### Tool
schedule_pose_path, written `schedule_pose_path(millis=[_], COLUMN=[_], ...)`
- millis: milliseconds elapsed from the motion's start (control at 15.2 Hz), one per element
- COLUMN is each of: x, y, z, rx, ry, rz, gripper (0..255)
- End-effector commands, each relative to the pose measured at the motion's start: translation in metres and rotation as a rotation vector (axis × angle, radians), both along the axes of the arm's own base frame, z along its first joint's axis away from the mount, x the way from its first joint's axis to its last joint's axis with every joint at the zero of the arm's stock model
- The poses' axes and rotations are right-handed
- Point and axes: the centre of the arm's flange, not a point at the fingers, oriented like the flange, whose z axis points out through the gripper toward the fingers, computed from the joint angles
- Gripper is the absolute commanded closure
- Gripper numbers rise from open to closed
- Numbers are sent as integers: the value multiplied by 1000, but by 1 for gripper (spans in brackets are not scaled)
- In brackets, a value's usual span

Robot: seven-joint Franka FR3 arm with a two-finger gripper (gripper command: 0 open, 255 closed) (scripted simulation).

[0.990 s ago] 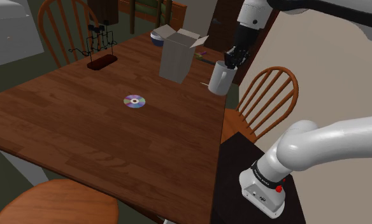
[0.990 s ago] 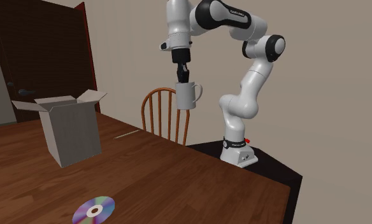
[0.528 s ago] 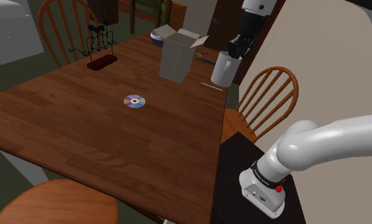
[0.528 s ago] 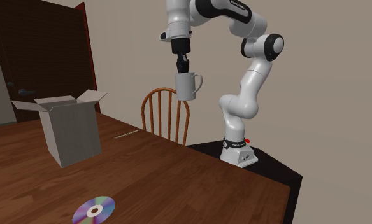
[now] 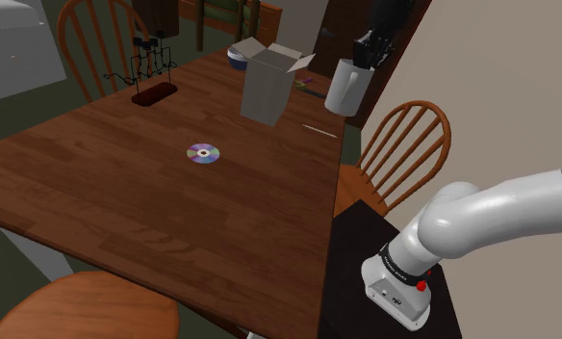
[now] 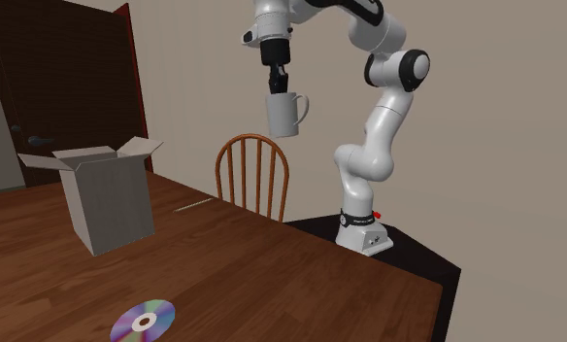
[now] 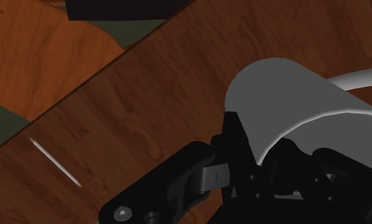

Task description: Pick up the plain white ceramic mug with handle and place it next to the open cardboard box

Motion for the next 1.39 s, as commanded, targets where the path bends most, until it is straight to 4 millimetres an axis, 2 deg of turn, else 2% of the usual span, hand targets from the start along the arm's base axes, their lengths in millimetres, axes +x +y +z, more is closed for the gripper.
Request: schedule_pose_path(millis=[0,330,1320], x=[-1,-1,137], y=[0,0,-141], z=[11,37,37], rx=[0,0,0], ry=[0,0,0], rz=[0,0,0], gripper=[255,255,255])
